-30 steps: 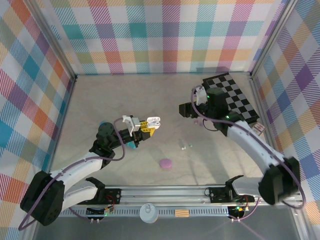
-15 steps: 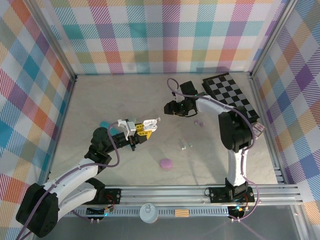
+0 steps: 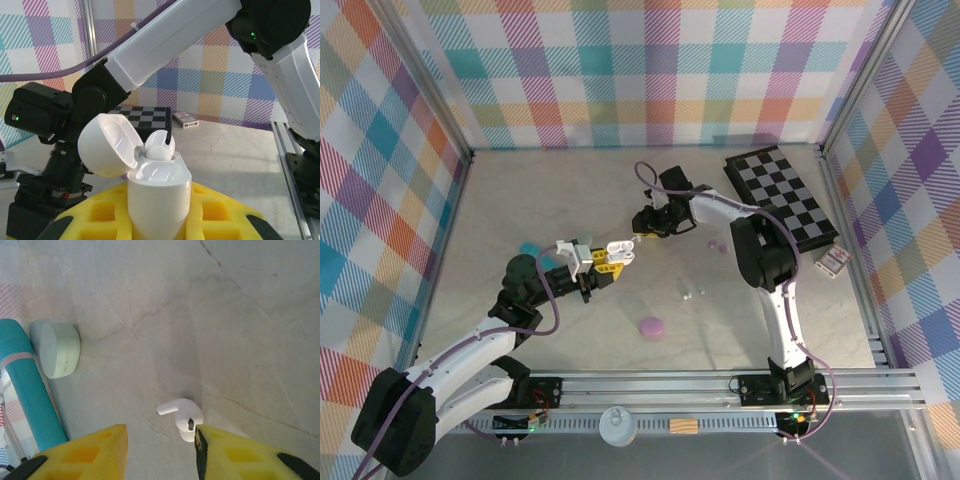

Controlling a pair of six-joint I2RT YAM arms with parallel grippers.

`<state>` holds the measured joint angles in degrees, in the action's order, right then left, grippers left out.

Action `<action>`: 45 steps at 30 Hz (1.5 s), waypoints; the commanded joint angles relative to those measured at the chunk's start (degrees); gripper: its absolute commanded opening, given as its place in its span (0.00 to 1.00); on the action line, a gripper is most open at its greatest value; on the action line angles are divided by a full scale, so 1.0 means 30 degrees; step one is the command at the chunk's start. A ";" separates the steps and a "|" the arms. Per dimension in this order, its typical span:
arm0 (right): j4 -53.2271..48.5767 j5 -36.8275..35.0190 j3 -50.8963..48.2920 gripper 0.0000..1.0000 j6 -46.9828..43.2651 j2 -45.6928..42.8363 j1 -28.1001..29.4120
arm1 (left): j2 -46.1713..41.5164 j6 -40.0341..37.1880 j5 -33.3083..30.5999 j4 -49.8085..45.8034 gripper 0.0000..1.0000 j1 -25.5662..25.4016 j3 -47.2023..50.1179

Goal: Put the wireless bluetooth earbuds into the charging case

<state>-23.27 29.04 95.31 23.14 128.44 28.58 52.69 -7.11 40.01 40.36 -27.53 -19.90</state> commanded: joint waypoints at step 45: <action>-0.1166 0.1070 0.0741 0.33 -0.3908 0.1550 0.0989 | -0.0891 -0.0901 0.0344 -0.1249 0.00 0.0213 0.0010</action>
<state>-24.21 31.75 99.72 14.57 133.49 30.09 51.13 -8.64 40.86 36.25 -27.53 -19.90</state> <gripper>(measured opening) 0.333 0.178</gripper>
